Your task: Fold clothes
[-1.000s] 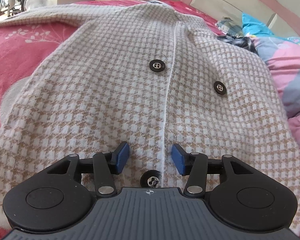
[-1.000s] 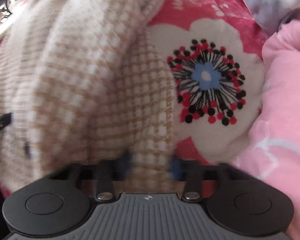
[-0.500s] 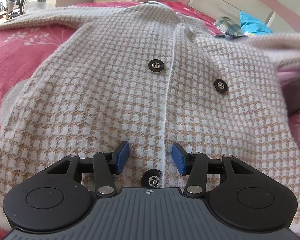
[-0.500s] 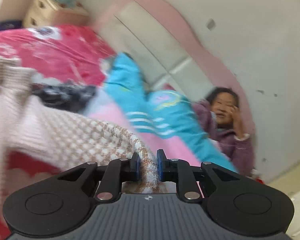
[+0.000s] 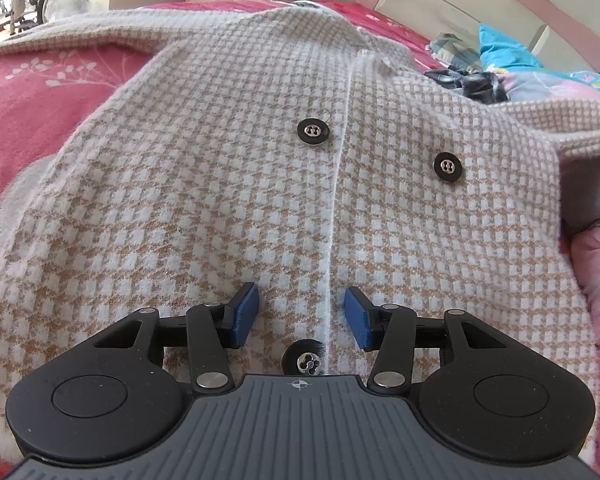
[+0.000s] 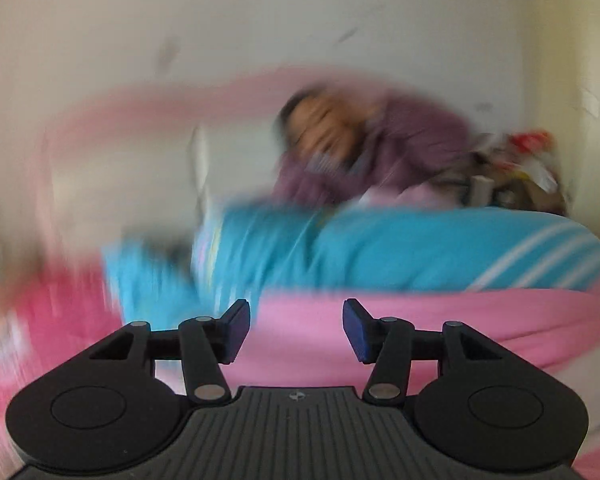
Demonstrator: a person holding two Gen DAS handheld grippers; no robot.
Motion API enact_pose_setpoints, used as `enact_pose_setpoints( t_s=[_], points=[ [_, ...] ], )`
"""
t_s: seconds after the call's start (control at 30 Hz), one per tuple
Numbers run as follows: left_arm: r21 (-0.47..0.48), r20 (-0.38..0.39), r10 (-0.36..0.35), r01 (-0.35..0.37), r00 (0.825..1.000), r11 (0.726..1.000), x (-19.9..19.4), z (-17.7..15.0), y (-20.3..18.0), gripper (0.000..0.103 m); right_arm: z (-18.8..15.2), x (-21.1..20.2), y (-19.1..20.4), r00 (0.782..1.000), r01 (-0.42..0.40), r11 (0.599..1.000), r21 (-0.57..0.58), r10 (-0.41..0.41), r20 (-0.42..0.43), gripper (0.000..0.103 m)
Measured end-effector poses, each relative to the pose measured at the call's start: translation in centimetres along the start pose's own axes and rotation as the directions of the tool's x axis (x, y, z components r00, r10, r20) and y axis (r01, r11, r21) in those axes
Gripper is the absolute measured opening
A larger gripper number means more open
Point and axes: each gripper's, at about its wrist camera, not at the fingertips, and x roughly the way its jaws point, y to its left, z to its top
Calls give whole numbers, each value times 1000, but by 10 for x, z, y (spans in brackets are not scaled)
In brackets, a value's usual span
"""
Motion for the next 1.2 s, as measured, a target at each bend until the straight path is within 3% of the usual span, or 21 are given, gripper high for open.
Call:
enact_pose_setpoints(
  t_s=[0.07, 0.1, 0.17, 0.2, 0.27, 0.3, 0.33, 0.37, 0.4, 0.5, 0.63, 0.73, 0.83, 1.0, 1.1, 1.13, 1.17, 1.2],
  points=[
    [-9, -2, -8, 8, 1000, 1000, 0, 1, 2, 48, 5, -21, -20, 989, -148, 982, 119, 151, -12, 58],
    [-10, -2, -9, 9, 1000, 1000, 0, 1, 2, 48, 5, -31, -28, 970, -234, 957, 170, 241, -24, 58],
    [-13, -3, -11, 11, 1000, 1000, 0, 1, 2, 48, -6, -54, -27, 917, -374, 915, 151, 390, -87, 58],
    [-12, -2, -10, 9, 1000, 1000, 0, 1, 2, 48, -16, -64, -25, 874, -449, 882, 142, 466, -137, 58],
    [-10, -2, -8, 8, 1000, 1000, 0, 1, 1, 48, -38, -81, -23, 751, -593, 790, 157, 613, -246, 58],
    [-9, -2, -7, 7, 1000, 1000, 0, 1, 1, 48, -49, -89, -22, 675, -658, 734, 171, 675, -298, 58],
    [-10, -2, -7, 7, 1000, 1000, 0, 1, 1, 48, -67, -92, -20, 574, -712, 671, 209, 727, -377, 60],
    [-12, -3, -7, 7, 1000, 1000, 0, 1, 1, 48, -93, -89, -16, 477, -728, 637, 253, 736, -481, 61],
    [-14, -4, -6, 6, 1000, 1000, 0, 1, 1, 48, -122, -84, -12, 432, -706, 657, 263, 694, -576, 61],
    [-13, -6, -3, 3, 1000, 1000, -1, 1, 1, 48, -212, -54, -2, 442, -578, 806, 130, 442, -781, 61],
    [-12, -10, 0, 0, 1000, 1000, -2, 1, 1, 48, -308, 11, 7, 482, -451, 892, 4, 248, -840, 60],
    [-11, -11, 3, -3, 1000, 1000, -3, 1, 1, 48, -341, 52, 19, 515, -399, 916, 50, 269, -814, 60],
    [-7, -13, 10, -10, 1000, 1000, -2, 1, -1, 48, -358, 77, 40, 544, -378, 913, 153, 353, -761, 61],
    [4, -16, 14, -14, 1000, 1000, -1, 0, -2, 48, -361, 118, 37, 490, -333, 820, 465, 572, -657, 64],
    [2, -17, 9, -9, 1000, 1000, 0, 0, -1, 48, -368, 129, 39, 443, -328, 786, 523, 618, -650, 64],
    [2, -17, 8, -8, 1000, 1000, 0, 1, 0, 48, -368, 129, 42, 448, -350, 795, 496, 607, -656, 61],
    [1, -17, 5, -5, 1000, 1000, 0, 1, 0, 48, -367, 127, 46, 467, -382, 812, 441, 581, -666, 44],
    [0, -17, 3, -3, 1000, 1000, 0, 1, 1, 48, -365, 126, 50, 487, -411, 827, 384, 555, -674, 21]
  ],
)
